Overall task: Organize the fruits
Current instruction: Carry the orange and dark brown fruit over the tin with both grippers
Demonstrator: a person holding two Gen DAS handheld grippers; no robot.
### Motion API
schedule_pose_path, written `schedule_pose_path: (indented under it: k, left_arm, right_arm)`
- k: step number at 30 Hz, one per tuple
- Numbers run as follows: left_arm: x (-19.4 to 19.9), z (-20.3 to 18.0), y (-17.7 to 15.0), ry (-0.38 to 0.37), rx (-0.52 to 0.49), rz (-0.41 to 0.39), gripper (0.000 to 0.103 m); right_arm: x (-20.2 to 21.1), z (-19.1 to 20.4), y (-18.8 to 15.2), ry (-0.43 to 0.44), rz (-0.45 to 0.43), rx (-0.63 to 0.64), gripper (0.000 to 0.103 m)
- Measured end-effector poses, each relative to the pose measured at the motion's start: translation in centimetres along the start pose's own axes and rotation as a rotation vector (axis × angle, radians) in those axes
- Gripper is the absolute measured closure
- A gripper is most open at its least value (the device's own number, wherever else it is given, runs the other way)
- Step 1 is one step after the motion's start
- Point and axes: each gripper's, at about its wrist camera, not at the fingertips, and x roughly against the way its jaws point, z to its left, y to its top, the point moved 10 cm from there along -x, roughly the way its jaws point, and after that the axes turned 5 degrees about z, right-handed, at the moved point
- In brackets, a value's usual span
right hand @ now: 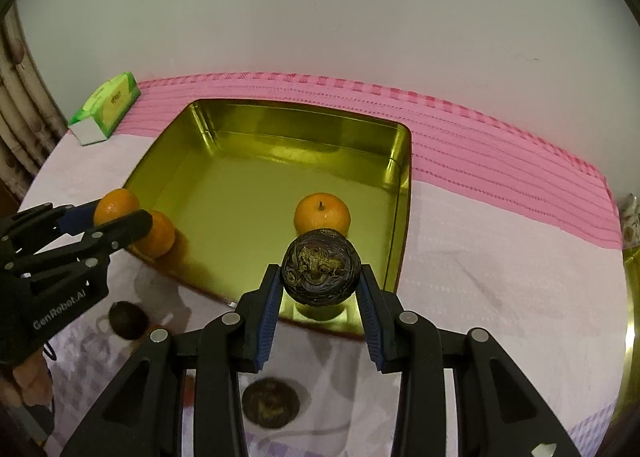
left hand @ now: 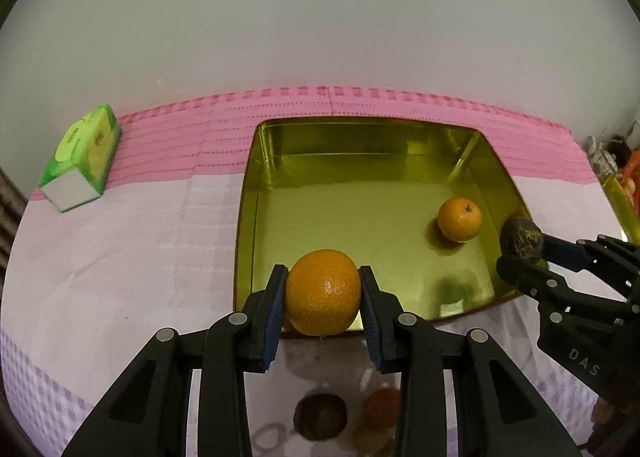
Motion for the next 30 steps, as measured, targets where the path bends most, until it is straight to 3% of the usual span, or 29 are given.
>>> schedule_pose_path:
  k: [14,22,25,30]
  left_arm:
    - [-1.7,-0.3,0.1,0.048,-0.031,0.017,0.067]
    - [-1.7,-0.6,0.0,0.059,-0.054,0.007,0.067]
    - [-1.9,-0.6,0.1,0.069,-0.055,0.005,0.067]
    - [-1.9,-0.5,0.1,0.068,-0.047,0.008,0.065]
  right_arm:
    - [-0.9,-1.1,-3.2,0.003,0.054,-0.022,0.068]
    - [-1.2,-1.6,-1.8,0.012,0.046,-0.026,0.067]
    - [-0.2,-2.5,-3.1,0.018,0.037,-0.032,0.067]
    - [-1.0,-3.1,-1.0,0.019,0.029,-0.022,0.066]
